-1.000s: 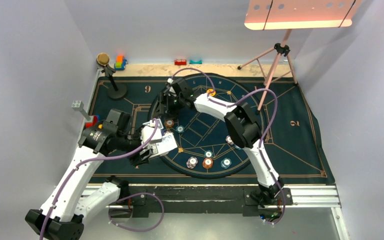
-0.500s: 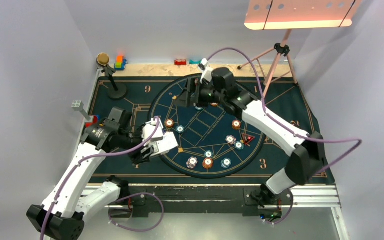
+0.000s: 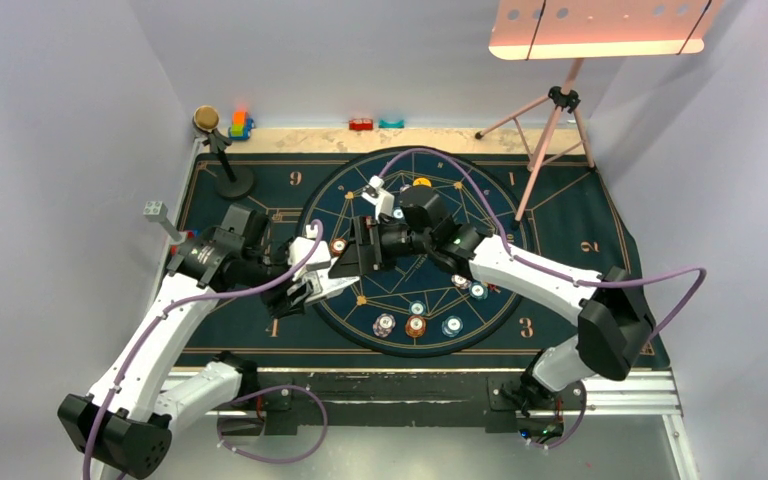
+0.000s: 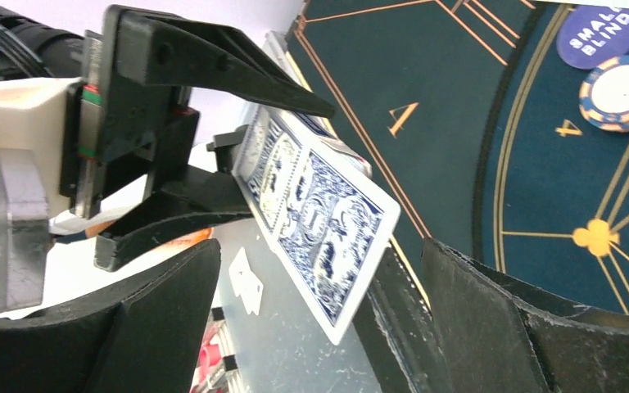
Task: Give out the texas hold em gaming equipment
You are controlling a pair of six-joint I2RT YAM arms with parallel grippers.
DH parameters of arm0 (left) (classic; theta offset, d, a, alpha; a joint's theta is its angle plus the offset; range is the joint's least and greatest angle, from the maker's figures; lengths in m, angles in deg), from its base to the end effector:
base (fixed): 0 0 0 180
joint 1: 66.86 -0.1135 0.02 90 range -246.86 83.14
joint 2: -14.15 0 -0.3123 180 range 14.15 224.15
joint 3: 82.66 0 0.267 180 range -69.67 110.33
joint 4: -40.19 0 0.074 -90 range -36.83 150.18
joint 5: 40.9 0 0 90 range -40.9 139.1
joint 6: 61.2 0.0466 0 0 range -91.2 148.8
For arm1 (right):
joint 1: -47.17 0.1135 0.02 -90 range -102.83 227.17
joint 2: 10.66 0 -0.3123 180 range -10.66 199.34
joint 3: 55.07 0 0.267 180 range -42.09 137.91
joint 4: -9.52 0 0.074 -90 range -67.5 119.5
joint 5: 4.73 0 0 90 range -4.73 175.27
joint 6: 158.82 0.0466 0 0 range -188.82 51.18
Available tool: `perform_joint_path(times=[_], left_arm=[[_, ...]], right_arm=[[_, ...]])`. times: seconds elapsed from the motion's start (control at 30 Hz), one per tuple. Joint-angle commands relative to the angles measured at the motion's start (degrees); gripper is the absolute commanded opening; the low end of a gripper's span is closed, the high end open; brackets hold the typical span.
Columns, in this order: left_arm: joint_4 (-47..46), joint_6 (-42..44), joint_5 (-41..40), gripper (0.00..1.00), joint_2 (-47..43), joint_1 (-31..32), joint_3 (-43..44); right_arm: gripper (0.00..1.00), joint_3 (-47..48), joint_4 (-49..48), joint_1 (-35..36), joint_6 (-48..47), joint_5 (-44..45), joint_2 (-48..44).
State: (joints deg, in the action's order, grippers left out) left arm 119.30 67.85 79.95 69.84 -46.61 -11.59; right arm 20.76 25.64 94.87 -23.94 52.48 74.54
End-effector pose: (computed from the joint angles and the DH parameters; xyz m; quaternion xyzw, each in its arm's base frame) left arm 0.1342 -0.0750 0.3400 0.5169 0.7859 -0.2198 0.2584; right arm 0.2233 0.2829 0.3325 -0.1706 0.8073 0.5350 0.1812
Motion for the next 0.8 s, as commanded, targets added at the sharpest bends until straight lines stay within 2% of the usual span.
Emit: perform_joint_path(times=[0.0,0.27,0.63,0.77], left_arm=[[-1.6,-1.04,1.85,0.0,-0.3,-0.43,2.85],[-1.42,-0.86,1.66,0.0,-1.22,-0.41,3.13],[-0.72,-1.19,2.24,0.0,-1.76,-0.39,3.69],[-0.43,-1.1,2.39,0.0,-2.13,-0.44,3.72]], right_arm=[[0.97,2.62,-6.96,1.0,2.37,-2.84,2.22],[0.97,1.12,-6.93,1.69,2.88,-2.63,4.36],[0.65,0.48,-3.31,-0.08,1.09,-0.45,1.58],[0.59,0.43,-1.32,-0.56,0.7,-0.24,1.33]])
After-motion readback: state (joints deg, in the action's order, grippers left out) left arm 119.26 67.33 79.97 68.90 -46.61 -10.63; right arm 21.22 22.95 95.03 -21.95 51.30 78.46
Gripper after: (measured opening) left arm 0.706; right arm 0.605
